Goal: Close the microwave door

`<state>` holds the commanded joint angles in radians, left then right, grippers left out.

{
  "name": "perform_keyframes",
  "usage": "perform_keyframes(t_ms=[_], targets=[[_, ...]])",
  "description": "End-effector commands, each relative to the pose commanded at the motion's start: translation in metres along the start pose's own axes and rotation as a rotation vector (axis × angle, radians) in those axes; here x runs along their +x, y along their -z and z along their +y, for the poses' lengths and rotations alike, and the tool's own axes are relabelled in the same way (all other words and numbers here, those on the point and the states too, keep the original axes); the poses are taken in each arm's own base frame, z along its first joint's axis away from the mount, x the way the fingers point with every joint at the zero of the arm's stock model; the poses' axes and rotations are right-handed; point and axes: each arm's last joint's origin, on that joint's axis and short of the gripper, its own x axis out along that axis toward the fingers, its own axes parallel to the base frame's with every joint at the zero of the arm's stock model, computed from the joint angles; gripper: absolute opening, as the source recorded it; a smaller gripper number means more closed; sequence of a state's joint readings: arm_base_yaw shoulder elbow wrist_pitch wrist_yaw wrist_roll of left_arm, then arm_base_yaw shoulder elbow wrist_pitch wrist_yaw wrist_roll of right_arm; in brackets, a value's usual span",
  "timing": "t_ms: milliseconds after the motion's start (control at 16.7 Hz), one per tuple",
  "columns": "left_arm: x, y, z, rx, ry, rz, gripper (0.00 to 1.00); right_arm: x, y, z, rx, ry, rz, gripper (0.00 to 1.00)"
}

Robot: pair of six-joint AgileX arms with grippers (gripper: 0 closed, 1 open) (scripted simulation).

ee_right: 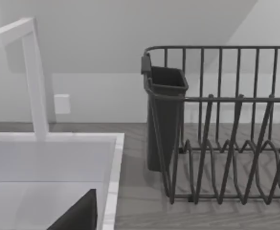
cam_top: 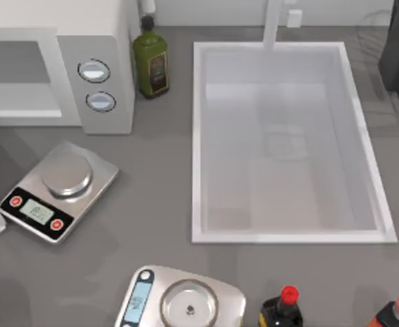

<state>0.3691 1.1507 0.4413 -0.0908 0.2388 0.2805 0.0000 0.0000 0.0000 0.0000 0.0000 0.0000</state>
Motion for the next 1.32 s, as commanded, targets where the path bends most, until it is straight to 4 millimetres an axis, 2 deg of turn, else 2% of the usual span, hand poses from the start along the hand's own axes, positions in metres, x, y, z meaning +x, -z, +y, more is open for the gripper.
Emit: perform_keyframes(t_ms=[300,480,840,960,1140,1320], targets=[[-0.001,-0.001,-0.056,0.023,0.018,0.002,0.00,0.000,0.000,0.000,0.000,0.000,0.000,1.00],[-0.006,0.002,-0.075,0.011,0.007,-0.014,0.00,0.000,0.000,0.000,0.000,0.000,0.000,1.00],[-0.007,0.001,-0.078,0.004,0.004,-0.020,0.00,0.000,0.000,0.000,0.000,0.000,0.000,1.00],[-0.003,-0.006,-0.078,0.003,0.004,-0.027,0.00,0.000,0.000,0.000,0.000,0.000,0.000,1.00],[0.014,-0.025,-0.079,0.004,0.004,-0.023,0.00,0.000,0.000,0.000,0.000,0.000,0.000,1.00],[0.043,-0.042,-0.080,0.005,0.004,-0.003,0.00,0.000,0.000,0.000,0.000,0.000,0.000,1.00]])
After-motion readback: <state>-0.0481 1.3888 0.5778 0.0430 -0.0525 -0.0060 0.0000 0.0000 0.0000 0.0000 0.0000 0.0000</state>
